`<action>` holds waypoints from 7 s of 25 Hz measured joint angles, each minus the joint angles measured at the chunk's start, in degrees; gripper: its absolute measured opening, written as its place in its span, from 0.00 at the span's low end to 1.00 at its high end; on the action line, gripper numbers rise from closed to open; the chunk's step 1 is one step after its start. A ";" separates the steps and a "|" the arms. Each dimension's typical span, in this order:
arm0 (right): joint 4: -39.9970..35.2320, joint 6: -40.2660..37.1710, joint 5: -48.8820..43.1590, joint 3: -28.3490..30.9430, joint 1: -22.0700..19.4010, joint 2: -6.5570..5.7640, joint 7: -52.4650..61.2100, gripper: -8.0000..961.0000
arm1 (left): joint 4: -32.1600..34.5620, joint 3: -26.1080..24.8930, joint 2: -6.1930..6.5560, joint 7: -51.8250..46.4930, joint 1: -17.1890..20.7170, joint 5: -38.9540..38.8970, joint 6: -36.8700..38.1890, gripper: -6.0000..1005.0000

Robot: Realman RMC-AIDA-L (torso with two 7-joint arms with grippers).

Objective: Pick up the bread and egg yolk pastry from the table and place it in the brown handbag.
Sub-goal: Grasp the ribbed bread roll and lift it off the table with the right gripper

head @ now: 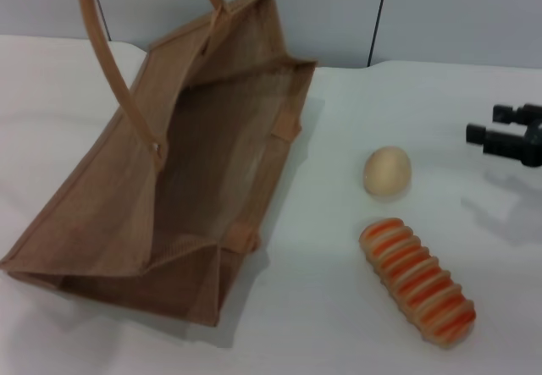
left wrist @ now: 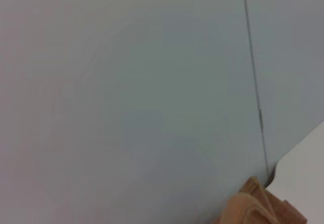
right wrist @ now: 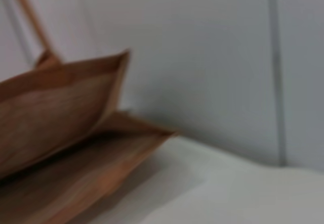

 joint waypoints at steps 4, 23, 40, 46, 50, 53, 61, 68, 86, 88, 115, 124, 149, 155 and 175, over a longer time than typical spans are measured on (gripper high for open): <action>-5.25 7.30 -6.37 -0.07 0.57 -0.05 7.24 0.72 | -0.18 0.24 -0.42 0.08 -0.49 1.49 0.31 0.12; -6.89 15.82 -19.18 -12.59 4.27 0.11 22.43 0.82 | -0.14 0.40 -0.42 0.01 -0.74 2.30 -0.10 0.12; -6.97 17.09 -21.36 -17.85 5.67 -0.18 28.70 0.82 | -0.44 1.04 -0.48 0.14 -1.41 2.21 0.25 0.12; -6.82 17.78 -21.56 -18.04 6.20 -0.14 30.12 0.82 | -0.52 1.05 -0.44 0.18 -1.51 2.21 0.29 0.12; -6.56 17.86 -21.64 -18.09 6.45 -0.11 30.77 0.82 | -0.54 1.12 -0.49 0.23 -1.71 2.21 0.31 0.12; -6.42 17.87 -21.65 -18.27 6.48 -0.05 31.43 0.82 | -0.54 1.56 -0.51 0.22 -1.95 2.24 0.32 0.12; -4.87 17.24 -21.74 -19.66 6.90 -0.13 32.05 0.82 | -0.54 2.38 -0.51 0.24 -2.12 2.31 0.42 0.12; -3.96 16.32 -22.37 -19.65 7.23 -0.17 32.57 0.82 | -0.53 2.36 -0.59 0.30 -2.11 2.31 0.42 0.12; -1.63 16.18 -23.69 -19.52 9.33 -0.24 33.53 0.82 | -0.53 2.36 -0.60 0.47 -2.18 2.31 0.42 0.12; -0.80 16.10 -23.69 -19.59 9.62 -0.25 33.53 0.82 | -0.53 2.40 -0.60 0.47 -2.24 2.31 0.44 0.12; 0.76 15.33 -23.94 -19.10 11.63 -0.61 34.47 0.82 | -1.24 3.46 -1.22 0.50 -2.37 5.17 1.12 0.12; -6.19 18.78 -24.75 -18.45 10.29 -0.26 38.58 0.82 | -1.19 3.85 -1.05 0.38 -2.28 5.21 1.17 0.12; -0.78 18.15 -26.09 -20.24 12.55 0.04 39.79 0.81 | -1.24 3.86 -1.22 0.55 -2.63 5.21 1.48 0.12; 1.53 17.07 -26.07 -20.69 13.62 0.04 39.55 0.80 | -1.24 3.95 -1.23 0.55 -2.63 5.21 1.74 0.12; 6.29 14.21 -26.61 -22.26 15.63 -0.13 39.39 0.78 | -2.85 3.95 -1.30 0.55 -2.64 5.20 1.90 0.12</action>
